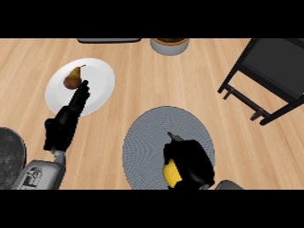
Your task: Pick the lemon from the placemat and place it in the tiered shelf
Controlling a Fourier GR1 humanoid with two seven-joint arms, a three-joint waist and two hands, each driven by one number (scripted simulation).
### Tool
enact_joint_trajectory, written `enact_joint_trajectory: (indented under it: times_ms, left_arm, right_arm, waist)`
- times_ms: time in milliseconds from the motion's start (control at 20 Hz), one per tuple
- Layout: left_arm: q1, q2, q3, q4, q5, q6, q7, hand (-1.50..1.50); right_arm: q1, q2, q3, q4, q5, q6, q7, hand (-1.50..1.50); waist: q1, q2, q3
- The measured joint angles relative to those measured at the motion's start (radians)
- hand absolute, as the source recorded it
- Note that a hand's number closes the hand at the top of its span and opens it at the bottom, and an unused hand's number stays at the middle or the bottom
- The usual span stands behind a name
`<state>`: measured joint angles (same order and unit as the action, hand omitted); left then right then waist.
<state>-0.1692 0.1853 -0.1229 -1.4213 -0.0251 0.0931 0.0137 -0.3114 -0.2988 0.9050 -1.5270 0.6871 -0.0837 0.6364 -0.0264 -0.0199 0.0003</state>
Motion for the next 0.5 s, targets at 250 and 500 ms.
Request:
enact_joint_trajectory:
  times_ms: [250, 500]
  left_arm:
    - [0.017, 0.005, 0.013, -0.003, -0.001, 0.011, -0.002, 0.0]
    - [0.038, 0.004, 0.019, -0.015, 0.0, 0.019, -0.011, 0.0]
  right_arm:
    - [0.108, -0.231, 0.006, -0.213, -0.107, -0.007, -0.287, 1.5]
    - [0.237, -0.418, -0.104, -0.418, -0.303, -0.042, -0.51, 1.5]
  waist:
    - [-0.03, 0.001, 0.002]
    - [-0.051, 0.006, 0.004]
